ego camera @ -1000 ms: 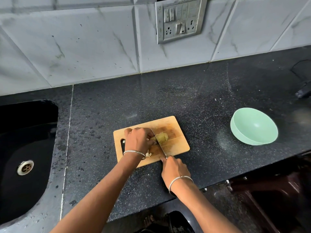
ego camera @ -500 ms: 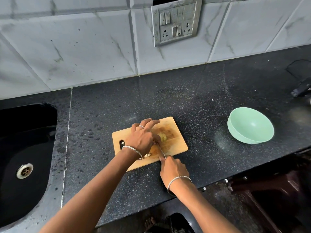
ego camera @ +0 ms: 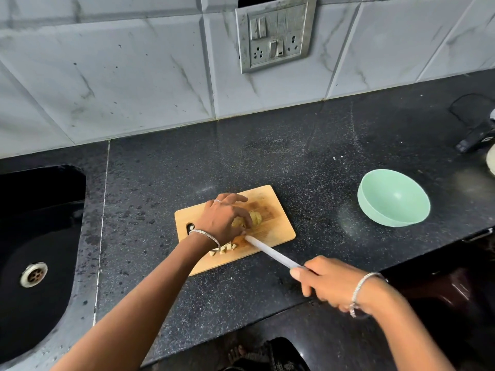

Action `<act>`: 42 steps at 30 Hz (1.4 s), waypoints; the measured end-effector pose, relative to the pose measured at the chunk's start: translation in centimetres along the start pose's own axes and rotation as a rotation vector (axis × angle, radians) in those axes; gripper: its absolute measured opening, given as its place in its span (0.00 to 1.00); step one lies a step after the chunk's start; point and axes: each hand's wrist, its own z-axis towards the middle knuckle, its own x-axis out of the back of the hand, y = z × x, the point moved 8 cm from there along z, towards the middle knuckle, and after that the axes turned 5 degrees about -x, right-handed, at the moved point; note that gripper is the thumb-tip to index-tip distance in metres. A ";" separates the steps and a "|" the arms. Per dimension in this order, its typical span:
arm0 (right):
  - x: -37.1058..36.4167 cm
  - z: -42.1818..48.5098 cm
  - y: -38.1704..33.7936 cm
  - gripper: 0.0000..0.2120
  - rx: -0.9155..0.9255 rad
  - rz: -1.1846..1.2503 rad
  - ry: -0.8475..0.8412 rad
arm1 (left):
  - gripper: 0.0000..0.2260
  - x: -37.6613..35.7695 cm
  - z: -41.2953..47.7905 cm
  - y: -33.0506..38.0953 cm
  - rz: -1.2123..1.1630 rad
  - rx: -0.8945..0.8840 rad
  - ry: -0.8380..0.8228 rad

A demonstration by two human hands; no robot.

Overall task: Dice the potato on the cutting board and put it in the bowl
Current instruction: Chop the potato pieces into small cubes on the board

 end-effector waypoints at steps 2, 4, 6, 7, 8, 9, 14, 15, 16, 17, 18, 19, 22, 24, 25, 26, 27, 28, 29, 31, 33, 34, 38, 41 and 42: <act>1.3 -0.1 0.9 0.23 -0.009 0.081 -0.047 | 0.11 0.3 -0.1 -0.5 -0.070 0.020 0.068; 1.9 0.4 1.2 0.23 -0.015 0.183 -0.042 | 0.12 0.5 -0.1 -1.0 -0.113 0.032 0.130; 2.3 1.1 1.1 0.23 -0.008 0.236 0.010 | 0.11 0.3 -0.2 -1.1 -0.128 0.043 0.149; 2.3 1.4 0.8 0.23 0.001 0.260 0.040 | 0.11 0.2 -0.2 -1.0 -0.126 0.050 0.152; 2.2 1.6 0.7 0.23 0.004 0.298 0.062 | 0.11 0.1 -0.3 -1.0 -0.123 0.057 0.156; 2.0 1.8 0.5 0.23 0.009 0.350 0.079 | 0.11 0.2 -0.3 -1.1 -0.119 0.066 0.166; 1.1 2.9 -0.4 0.22 0.067 0.387 0.173 | 0.15 0.7 -1.5 -1.8 0.010 0.236 0.239; 1.1 3.0 -0.5 0.22 0.075 0.365 0.192 | 0.16 0.7 -1.8 -1.9 0.056 0.279 0.236; 1.0 3.2 -0.6 0.22 0.082 0.358 0.204 | 0.18 0.6 -2.1 -2.1 0.081 0.309 0.225; 0.9 3.4 -0.6 0.21 0.088 0.360 0.212 | 0.19 0.4 -2.2 -2.1 0.093 0.322 0.210; 0.8 3.6 -0.7 0.21 0.093 0.362 0.220 | 0.19 0.1 -2.2 -2.2 0.098 0.322 0.192; 0.7 3.7 -0.8 0.21 0.097 0.357 0.226 | 0.20 -0.1 -2.1 -2.2 0.102 0.318 0.177; 0.0 4.1 -1.8 0.20 0.134 0.262 0.248 | 0.18 -0.3 -1.9 -2.5 0.077 0.334 0.183; -0.6 4.4 -2.5 0.20 0.155 0.175 0.270 | 0.16 -0.3 -1.8 -2.4 0.058 0.346 0.202; -1.0 4.6 -2.8 0.20 0.154 0.151 0.279 | 0.16 -0.2 -1.8 -2.4 0.046 0.351 0.206; -1.5 4.9 -2.9 0.20 0.149 0.132 0.287 | 0.16 -0.3 -1.8 -2.4 0.029 0.361 0.207; -2.0 5.2 -2.9 0.21 0.144 0.112 0.298 | 0.16 -0.2 -1.8 -2.4 0.014 0.371 0.208; -2.5 5.4 -3.0 0.21 0.138 0.093 0.312 | 0.15 -0.2 -1.9 -2.4 0.001 0.382 0.209; -2.9 5.6 -3.0 0.22 0.131 0.078 0.326 | 0.15 -0.2 -1.9 -2.4 -0.010 0.391 0.212; -3.5 5.8 -3.2 0.22 0.116 0.064 0.351 | 0.14 -0.2 -2.0 -2.5 -0.040 0.402 0.223; -3.9 6.0 -3.3 0.21 0.113 0.059 0.366 | 0.14 -0.2 -1.9 -2.6 -0.056 0.409 0.228; -4.0 6.1 -3.3 0.21 0.112 0.054 0.374 | 0.15 -0.2 -1.8 -2.6 -0.059 0.414 0.224; -3.9 6.0 -3.5 0.20 0.129 0.048 0.423 | 0.14 -0.4 -1.4 -2.3 -0.051 0.427 0.202; -3.3 5.9 -3.2 0.19 0.127 0.062 0.457 | 0.15 -0.5 -0.8 -1.7 -0.048 0.427 0.208; -3.2 5.9 -3.0 0.19 0.124 0.063 0.463 | 0.15 -0.6 -0.6 -1.5 -0.057 0.425 0.211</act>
